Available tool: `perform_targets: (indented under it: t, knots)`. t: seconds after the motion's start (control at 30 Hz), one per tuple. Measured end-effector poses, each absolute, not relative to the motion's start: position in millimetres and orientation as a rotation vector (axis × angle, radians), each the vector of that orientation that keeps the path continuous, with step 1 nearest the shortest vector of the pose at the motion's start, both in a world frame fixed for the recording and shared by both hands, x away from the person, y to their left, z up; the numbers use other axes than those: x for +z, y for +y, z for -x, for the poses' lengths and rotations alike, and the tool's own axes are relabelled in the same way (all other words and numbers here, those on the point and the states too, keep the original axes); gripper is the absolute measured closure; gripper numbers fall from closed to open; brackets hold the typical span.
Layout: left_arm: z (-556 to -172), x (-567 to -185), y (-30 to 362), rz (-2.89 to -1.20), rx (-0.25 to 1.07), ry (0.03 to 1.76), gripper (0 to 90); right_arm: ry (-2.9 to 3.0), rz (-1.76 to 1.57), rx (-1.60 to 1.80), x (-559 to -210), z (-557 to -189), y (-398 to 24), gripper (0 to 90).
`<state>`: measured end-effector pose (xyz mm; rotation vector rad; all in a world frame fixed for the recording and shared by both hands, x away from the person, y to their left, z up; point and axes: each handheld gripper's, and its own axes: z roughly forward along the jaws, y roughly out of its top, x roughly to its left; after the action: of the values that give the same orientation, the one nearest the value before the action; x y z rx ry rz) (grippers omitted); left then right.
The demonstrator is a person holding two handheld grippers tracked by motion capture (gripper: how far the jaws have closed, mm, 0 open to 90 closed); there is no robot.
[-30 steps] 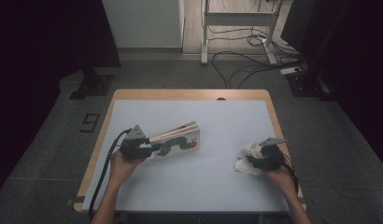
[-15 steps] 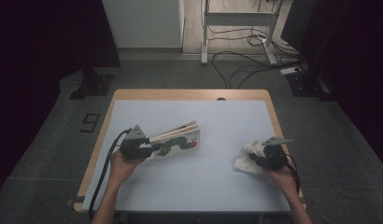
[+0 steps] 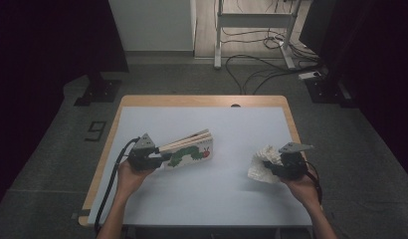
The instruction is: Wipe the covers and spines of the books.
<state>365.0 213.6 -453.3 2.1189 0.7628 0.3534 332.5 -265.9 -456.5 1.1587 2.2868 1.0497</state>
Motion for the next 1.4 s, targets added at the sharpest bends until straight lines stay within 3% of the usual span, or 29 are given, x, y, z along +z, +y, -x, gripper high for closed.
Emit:
perform_targets:
  t: [1.4]
  knots:
    - [-365, -453, 214, -2.122, 0.351, 0.761, 60.1, 2.509, -0.819, 1.177, -448, -340, -140, 57.7]
